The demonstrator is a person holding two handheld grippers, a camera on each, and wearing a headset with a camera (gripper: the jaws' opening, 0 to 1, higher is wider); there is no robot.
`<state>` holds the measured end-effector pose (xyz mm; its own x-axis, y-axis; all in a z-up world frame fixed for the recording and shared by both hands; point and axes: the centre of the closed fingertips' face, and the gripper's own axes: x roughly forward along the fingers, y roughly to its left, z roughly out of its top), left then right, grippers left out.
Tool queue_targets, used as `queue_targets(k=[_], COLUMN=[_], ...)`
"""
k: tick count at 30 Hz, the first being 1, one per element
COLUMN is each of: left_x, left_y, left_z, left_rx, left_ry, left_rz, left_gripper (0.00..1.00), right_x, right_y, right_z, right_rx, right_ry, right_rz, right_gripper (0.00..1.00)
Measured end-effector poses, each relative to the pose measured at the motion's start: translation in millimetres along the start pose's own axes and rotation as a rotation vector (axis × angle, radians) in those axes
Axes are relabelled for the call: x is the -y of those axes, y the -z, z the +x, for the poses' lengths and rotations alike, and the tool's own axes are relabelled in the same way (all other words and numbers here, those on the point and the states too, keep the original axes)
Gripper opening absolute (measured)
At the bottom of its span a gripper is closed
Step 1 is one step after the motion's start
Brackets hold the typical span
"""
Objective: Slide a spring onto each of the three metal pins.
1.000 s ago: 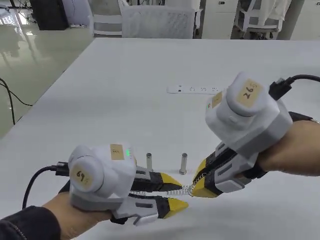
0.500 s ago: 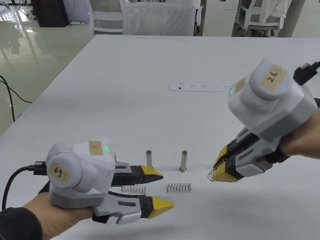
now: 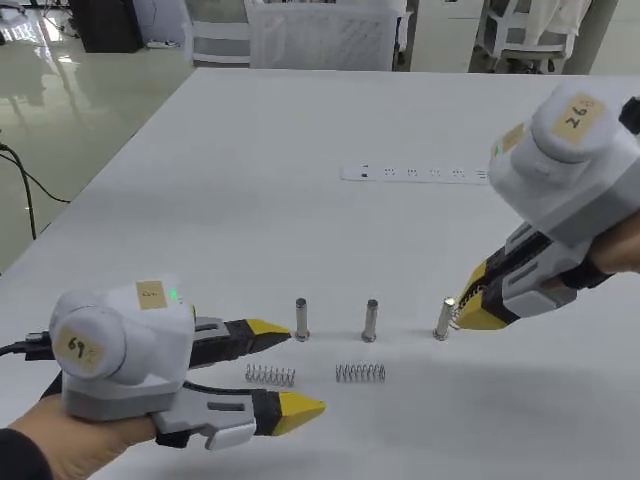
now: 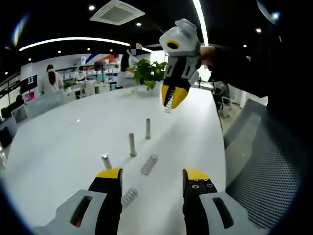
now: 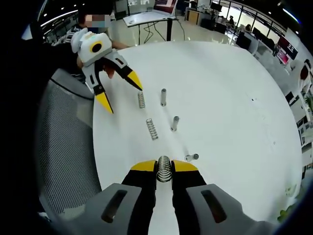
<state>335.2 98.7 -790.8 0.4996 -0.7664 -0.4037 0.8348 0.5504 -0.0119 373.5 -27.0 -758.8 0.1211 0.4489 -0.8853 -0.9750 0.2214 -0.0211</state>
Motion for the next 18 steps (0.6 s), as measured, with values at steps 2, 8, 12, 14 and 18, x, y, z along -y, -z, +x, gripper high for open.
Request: queue_targets(k=[2,8,12,14,18], left_x=[-1.6,-4.9,-3.6,-3.2,-2.6], left_y=[0.5,3.2,5.0,4.9,4.8], left_z=[-1.2,-2.3,-1.1,-0.3,0.7], left_rx=[0.004,0.009,0.005,0.006,0.006], left_ry=[-0.010,-0.037,-0.039,-0.040,-0.039], left_rz=[-0.005,-0.021,-0.025,-0.030,-0.029], left_gripper=[0.45,0.51,0.53,0.55,0.56], right_x=[5.4,21.3,32.2,35.7,40.7], right_y=[0.9,2.8,4.7,5.1,4.5], right_z=[-1.7,-4.9,-2.6,0.5,7.6], right_rx=[-0.012,-0.040,-0.063,-0.072,-0.094], right_ry=[0.005,0.017,0.023,0.017,0.008], right_rz=[-0.004,-0.009,-0.014,-0.013,-0.021], right_gripper=[0.09,0.09,0.09,0.09,0.09])
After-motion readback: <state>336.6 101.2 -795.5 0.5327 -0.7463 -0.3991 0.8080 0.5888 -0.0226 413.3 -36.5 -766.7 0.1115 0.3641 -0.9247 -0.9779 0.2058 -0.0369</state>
